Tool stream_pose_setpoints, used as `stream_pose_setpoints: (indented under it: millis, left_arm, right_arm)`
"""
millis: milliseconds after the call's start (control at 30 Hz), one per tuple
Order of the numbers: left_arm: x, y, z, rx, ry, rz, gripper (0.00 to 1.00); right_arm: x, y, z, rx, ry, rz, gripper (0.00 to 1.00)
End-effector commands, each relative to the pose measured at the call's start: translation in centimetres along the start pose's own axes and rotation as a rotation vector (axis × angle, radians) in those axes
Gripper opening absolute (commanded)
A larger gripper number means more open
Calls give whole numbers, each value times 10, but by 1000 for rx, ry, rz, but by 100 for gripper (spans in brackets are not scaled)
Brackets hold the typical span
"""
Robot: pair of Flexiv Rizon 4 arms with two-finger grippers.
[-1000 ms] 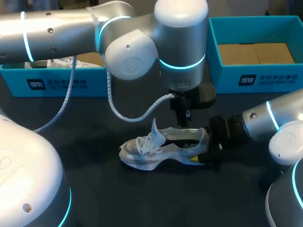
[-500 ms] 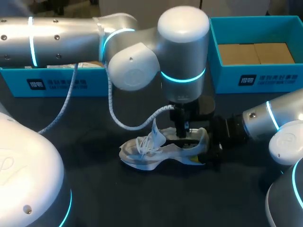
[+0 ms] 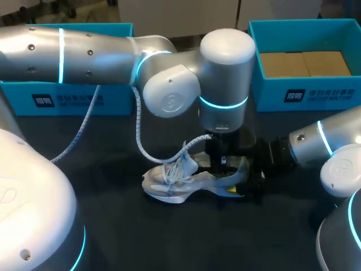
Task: Take the shoe out of the shoebox, open the shoe tongue, remove and reinsert the insole, then place the shoe into the shoebox
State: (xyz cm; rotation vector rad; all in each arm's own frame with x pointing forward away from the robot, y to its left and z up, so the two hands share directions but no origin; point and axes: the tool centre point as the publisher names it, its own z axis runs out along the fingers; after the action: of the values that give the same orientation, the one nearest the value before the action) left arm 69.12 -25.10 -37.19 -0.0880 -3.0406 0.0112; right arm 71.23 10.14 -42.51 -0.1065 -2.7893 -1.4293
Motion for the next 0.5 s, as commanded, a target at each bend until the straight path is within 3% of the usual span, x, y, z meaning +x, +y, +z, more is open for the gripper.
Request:
stream_pose_setpoints:
  millis: [33,333,367,400,500]
  left_arm:
    - [-3,-1,7,4,29,11,0]
    - [6,6,9,-29,70,89,0]
    - [6,7,9,-30,81,88,7]
    - [6,7,10,-33,83,88,21]
    - [7,8,12,-51,80,90,38]
  right_arm:
    - [0,0,1,2,-2,1,0]
    - [0,0,1,2,-2,1,0]
    - [0,0,1,2,-2,1,0]
    - [0,0,1,2,-2,1,0]
    - [0,0,1,2,-2,1,0]
